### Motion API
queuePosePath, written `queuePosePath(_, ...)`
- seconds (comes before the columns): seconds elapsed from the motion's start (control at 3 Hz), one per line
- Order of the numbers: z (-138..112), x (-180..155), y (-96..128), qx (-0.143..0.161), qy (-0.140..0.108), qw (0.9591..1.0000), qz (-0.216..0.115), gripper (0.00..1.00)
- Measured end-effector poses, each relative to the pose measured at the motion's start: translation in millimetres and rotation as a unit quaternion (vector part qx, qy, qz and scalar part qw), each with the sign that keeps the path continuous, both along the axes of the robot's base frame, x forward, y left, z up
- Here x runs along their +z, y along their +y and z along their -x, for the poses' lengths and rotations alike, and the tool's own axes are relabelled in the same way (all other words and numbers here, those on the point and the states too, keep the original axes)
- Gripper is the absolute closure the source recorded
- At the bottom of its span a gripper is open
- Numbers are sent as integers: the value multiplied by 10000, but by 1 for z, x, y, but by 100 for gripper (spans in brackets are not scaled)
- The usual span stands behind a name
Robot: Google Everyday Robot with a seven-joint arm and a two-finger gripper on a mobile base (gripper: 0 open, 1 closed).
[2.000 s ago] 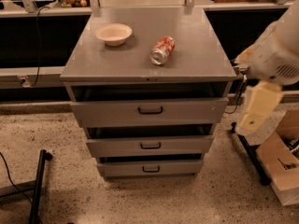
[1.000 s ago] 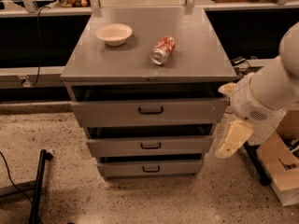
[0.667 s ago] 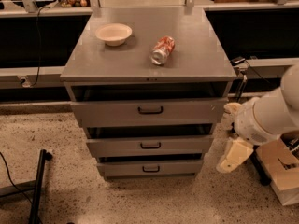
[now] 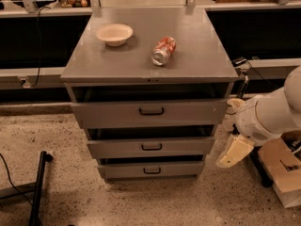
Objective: Open middle drawer
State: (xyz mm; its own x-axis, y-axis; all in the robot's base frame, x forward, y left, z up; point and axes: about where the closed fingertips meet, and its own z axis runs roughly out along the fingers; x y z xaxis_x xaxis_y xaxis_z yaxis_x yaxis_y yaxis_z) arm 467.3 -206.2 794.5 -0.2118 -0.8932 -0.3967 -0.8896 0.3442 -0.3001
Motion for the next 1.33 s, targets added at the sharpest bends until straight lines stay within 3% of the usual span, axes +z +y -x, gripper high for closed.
queuePosePath(0.33,-15,-11,4,37,-256,9994,-231,0)
queuePosePath(0.67,-40,-46,15,267,-809,9946,-596,0)
queuePosePath(1.0,-55,-42,14,370,-1174,9912,-479,0)
queuePosePath(1.33,-66,-78,27,333,-1037,9925,-555,0)
